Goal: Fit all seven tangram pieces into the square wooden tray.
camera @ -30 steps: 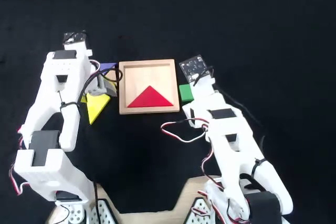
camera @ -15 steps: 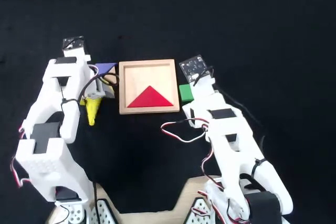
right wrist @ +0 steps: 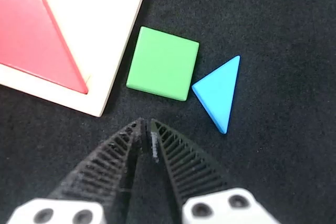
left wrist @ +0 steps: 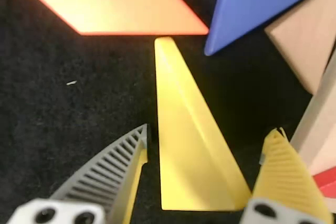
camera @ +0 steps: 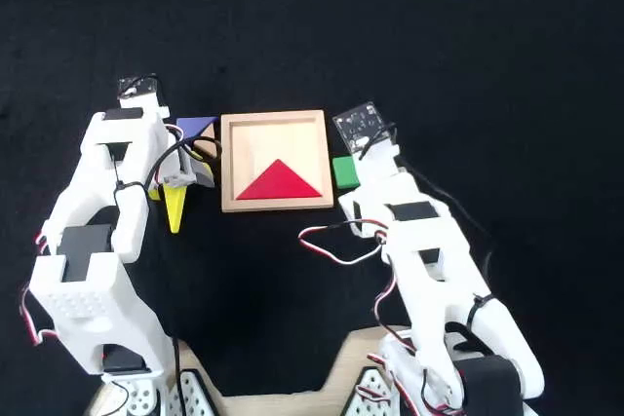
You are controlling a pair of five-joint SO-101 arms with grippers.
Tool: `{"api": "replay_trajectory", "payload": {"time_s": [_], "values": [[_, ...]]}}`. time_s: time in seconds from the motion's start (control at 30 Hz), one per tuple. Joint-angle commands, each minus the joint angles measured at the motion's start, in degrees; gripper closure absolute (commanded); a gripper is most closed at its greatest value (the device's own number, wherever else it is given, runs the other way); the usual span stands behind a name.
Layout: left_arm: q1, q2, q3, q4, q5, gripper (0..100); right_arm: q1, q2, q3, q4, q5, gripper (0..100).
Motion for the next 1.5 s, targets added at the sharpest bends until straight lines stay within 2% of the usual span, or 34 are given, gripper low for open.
{"api": "replay_trajectory", "payload": {"time_s": [0.0,0.37,0.67,0.77,0.9,1.0,1.07,1.17,1.23,1.33,1.47], "values": [[-0.2,0.0,-1.6,-0.6,-0.3,66,-0.9,-1.7,-0.3,-1.2,0.5,98.4],[-0.6,0.2,-2.0,-0.3,-2.9,83,-0.9,-1.7,-0.3,-1.2,0.5,98.4],[0.6,-0.5,-3.1,0.1,-2.9,87,-0.9,-1.7,-0.3,-1.3,0.5,98.4],[0.7,-0.7,-5.8,4.0,-2.5,87,-0.9,-1.7,-0.3,-1.3,0.5,98.4],[2.3,-4.4,-10.7,13.2,-0.5,87,-0.9,-1.7,0.7,-4.0,0.5,98.4],[3.7,-8.4,-11.4,15.6,-0.5,87,-0.9,-1.7,1.2,-5.0,0.5,98.4],[4.4,-10.1,-10.6,15.6,-0.7,88,-0.9,-1.7,1.2,-4.8,0.5,98.4],[4.9,-10.3,-8.0,13.5,-0.6,98,-0.9,-1.7,1.3,-4.7,0.5,98.4],[4.6,-10.3,-5.5,10.8,-0.5,95,-0.9,-1.7,1.3,-4.6,0.5,98.4],[3.3,-10.3,-2.5,6.2,-1.0,97,-0.9,-1.7,1.3,-4.5,0.5,98.4],[2.8,-11.1,-2.4,6.3,-1.0,97,-0.9,-1.7,1.3,-4.6,0.5,98.4]]}}
